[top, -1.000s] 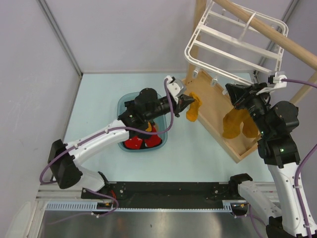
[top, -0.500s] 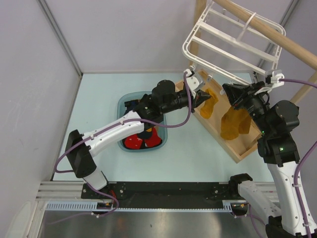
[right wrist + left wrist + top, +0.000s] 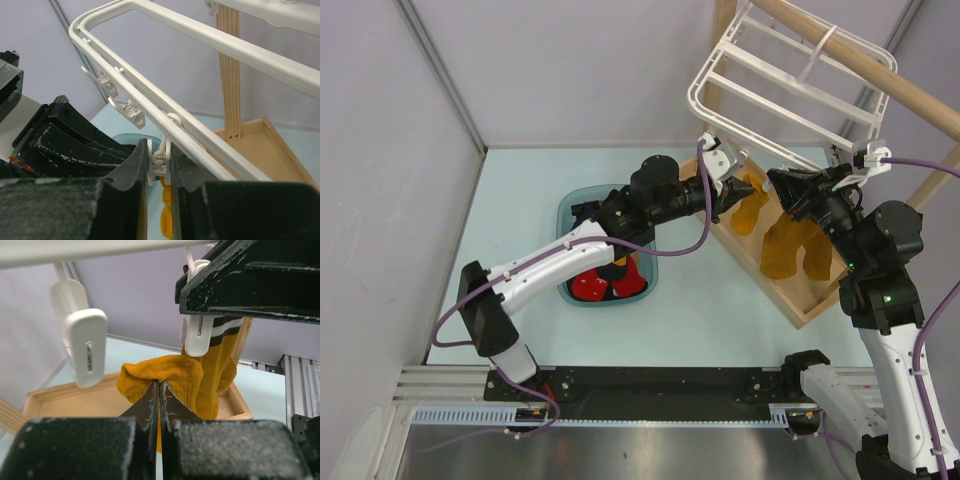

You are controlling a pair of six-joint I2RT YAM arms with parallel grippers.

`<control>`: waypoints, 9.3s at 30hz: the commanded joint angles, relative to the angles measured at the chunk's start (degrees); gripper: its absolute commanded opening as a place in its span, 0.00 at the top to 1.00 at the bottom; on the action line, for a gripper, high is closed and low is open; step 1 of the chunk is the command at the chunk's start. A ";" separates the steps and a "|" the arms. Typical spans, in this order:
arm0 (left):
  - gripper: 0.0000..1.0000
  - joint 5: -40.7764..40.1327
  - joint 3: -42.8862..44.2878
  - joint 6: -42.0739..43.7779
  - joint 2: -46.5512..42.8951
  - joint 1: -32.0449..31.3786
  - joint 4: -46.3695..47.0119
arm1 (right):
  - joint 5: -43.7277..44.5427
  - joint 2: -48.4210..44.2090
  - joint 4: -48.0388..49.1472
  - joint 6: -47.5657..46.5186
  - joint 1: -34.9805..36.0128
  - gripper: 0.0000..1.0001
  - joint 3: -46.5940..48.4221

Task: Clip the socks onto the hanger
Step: Clamp the sock onto the hanger, then open the clamp at the hanger, then pick up the sock from the bin.

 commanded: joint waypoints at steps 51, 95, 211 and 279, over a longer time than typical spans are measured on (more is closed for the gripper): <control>0.82 -0.37 4.85 1.46 -0.17 -2.37 0.93 | -1.75 -1.29 -1.29 -1.52 0.33 0.43 -0.01; 0.26 -12.85 -5.44 1.27 4.66 -0.88 33.19 | 3.36 -3.58 -2.96 -1.52 -1.07 0.30 -0.01; 0.15 -23.99 -25.10 -5.83 -19.32 -7.03 4.05 | 1.42 0.20 0.21 10.97 -1.07 0.93 1.31; 1.00 -41.68 -28.98 -39.45 -19.05 27.95 -27.20 | 2.57 0.46 -3.22 7.53 -1.42 0.94 1.31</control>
